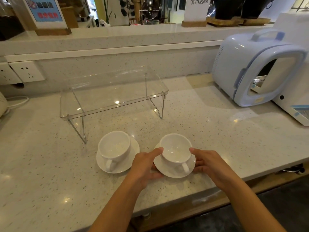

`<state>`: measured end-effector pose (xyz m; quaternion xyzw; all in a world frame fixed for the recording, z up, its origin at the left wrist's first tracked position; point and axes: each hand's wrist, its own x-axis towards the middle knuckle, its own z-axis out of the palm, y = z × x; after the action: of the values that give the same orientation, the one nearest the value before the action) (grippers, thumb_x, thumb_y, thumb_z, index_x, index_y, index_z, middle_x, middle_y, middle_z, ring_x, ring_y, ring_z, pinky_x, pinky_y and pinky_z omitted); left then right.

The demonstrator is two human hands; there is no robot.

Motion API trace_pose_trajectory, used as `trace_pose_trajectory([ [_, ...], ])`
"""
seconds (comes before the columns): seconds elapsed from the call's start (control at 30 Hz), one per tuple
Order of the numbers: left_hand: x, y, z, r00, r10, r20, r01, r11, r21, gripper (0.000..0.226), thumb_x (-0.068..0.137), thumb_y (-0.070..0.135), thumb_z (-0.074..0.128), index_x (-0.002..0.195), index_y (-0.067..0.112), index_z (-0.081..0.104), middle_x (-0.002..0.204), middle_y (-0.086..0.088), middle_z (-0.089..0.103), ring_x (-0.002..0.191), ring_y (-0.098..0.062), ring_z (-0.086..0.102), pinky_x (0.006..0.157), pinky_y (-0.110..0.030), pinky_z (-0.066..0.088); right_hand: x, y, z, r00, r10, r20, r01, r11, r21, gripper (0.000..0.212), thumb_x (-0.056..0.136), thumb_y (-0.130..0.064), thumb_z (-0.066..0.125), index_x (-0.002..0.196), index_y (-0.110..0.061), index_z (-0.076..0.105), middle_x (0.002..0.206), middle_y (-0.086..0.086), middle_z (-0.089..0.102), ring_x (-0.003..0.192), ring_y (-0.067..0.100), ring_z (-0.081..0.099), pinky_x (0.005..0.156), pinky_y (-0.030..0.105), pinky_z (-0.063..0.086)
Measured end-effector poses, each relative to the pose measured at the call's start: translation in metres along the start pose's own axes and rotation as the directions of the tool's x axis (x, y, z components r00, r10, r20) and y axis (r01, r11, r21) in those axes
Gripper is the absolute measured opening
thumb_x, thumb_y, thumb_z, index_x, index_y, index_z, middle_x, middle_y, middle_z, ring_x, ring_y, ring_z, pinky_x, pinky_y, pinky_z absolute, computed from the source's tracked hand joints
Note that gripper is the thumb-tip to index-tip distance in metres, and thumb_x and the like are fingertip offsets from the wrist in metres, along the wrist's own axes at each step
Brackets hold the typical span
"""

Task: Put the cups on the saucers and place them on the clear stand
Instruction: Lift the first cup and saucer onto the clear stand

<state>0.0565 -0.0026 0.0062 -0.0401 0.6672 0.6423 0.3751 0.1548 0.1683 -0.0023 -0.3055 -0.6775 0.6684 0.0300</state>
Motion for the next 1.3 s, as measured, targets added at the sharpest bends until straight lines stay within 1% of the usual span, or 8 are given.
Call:
trace_pose_trajectory([
  [0.07, -0.004, -0.001, -0.001, 1.000, 0.012, 0.011, -0.012, 1.000, -0.006, 0.044, 0.080, 0.032, 0.067, 0.114, 0.006, 0.058, 0.098, -0.012, 0.067, 0.085, -0.024, 0.067, 0.051, -0.030, 0.059, -0.007, 0.001, 0.000, 1.000, -0.022, 0.015, 0.021, 0.999, 0.025, 0.027, 0.085, -0.031, 0.057, 0.094, -0.009, 0.068, 0.077, 0.006, 0.075, 0.070, 0.021, 0.071, 0.053, 0.020, 0.054],
  [0.17, -0.010, 0.001, -0.003, 0.999, 0.045, 0.012, -0.045, 0.999, 0.003, 0.044, 0.079, 0.033, 0.067, 0.113, 0.007, 0.059, 0.096, -0.010, 0.068, 0.084, -0.023, 0.067, 0.061, -0.036, 0.061, -0.016, -0.004, 0.000, 0.997, -0.072, -0.012, 0.073, 0.996, 0.048, 0.028, 0.082, -0.030, 0.059, 0.095, -0.007, 0.069, 0.084, 0.011, 0.073, 0.070, 0.020, 0.069, 0.060, 0.026, 0.057],
  [0.33, -0.023, 0.026, -0.009, 0.985, 0.174, 0.012, -0.173, 0.983, -0.057, 0.041, 0.074, 0.033, 0.071, 0.103, 0.005, 0.062, 0.090, -0.010, 0.071, 0.081, -0.021, 0.070, 0.058, -0.036, 0.060, -0.028, -0.038, 0.006, 0.976, -0.210, -0.064, 0.213, 0.976, 0.038, 0.040, 0.068, -0.041, 0.062, 0.094, -0.012, 0.070, 0.085, 0.005, 0.072, 0.071, 0.013, 0.068, 0.064, 0.026, 0.054],
  [0.43, -0.033, 0.050, -0.016, 0.958, 0.286, 0.005, -0.284, 0.955, -0.079, 0.040, 0.071, 0.033, 0.073, 0.097, 0.005, 0.065, 0.071, -0.001, 0.074, 0.071, -0.015, 0.071, 0.058, -0.036, 0.060, -0.029, -0.067, 0.011, 0.956, -0.271, -0.108, 0.276, 0.961, 0.030, 0.033, 0.074, -0.038, 0.061, 0.095, -0.015, 0.068, 0.088, 0.003, 0.070, 0.077, 0.016, 0.066, 0.067, 0.029, 0.053],
  [0.67, -0.042, 0.116, -0.048, 0.903, 0.430, 0.004, -0.430, 0.903, -0.004, 0.028, 0.075, 0.034, 0.071, 0.086, 0.008, 0.072, 0.062, 0.002, 0.073, 0.063, -0.012, 0.070, 0.055, -0.032, 0.059, -0.007, -0.131, 0.037, 0.931, -0.365, -0.025, 0.366, 0.930, 0.032, 0.029, 0.082, -0.037, 0.058, 0.096, -0.014, 0.068, 0.090, 0.003, 0.070, 0.080, 0.019, 0.066, 0.071, 0.033, 0.053],
  [0.8, -0.034, 0.147, -0.071, 0.884, 0.457, -0.103, -0.453, 0.889, 0.063, 0.030, 0.076, 0.036, 0.070, 0.086, 0.008, 0.073, 0.063, 0.000, 0.074, 0.063, -0.015, 0.071, 0.053, -0.029, 0.058, 0.017, -0.156, 0.064, 0.934, -0.358, 0.026, 0.355, 0.933, 0.063, 0.028, 0.082, -0.037, 0.059, 0.089, -0.012, 0.068, 0.076, 0.004, 0.070, 0.067, 0.016, 0.065, 0.061, 0.027, 0.052],
  [1.0, -0.011, 0.175, -0.107, 0.860, 0.455, -0.229, -0.442, 0.890, 0.111, 0.031, 0.076, 0.033, 0.070, 0.091, 0.006, 0.068, 0.074, -0.007, 0.070, 0.061, -0.017, 0.070, 0.058, -0.027, 0.057, 0.058, -0.180, 0.107, 0.933, -0.340, 0.116, 0.331, 0.939, 0.090, 0.037, 0.084, -0.032, 0.058, 0.100, 0.000, 0.065, 0.081, 0.013, 0.064, 0.070, 0.021, 0.060, 0.063, 0.031, 0.049],
  [1.3, 0.032, 0.204, -0.141, 0.852, 0.378, -0.362, -0.387, 0.921, 0.051, 0.036, 0.079, 0.025, 0.067, 0.107, 0.003, 0.061, 0.077, -0.008, 0.062, 0.067, -0.020, 0.062, 0.055, -0.028, 0.050, 0.112, -0.202, 0.156, 0.948, -0.247, 0.200, 0.239, 0.969, 0.062, 0.023, 0.084, -0.032, 0.058, 0.085, -0.009, 0.062, 0.070, 0.007, 0.061, 0.064, 0.019, 0.059, 0.062, 0.031, 0.051],
])
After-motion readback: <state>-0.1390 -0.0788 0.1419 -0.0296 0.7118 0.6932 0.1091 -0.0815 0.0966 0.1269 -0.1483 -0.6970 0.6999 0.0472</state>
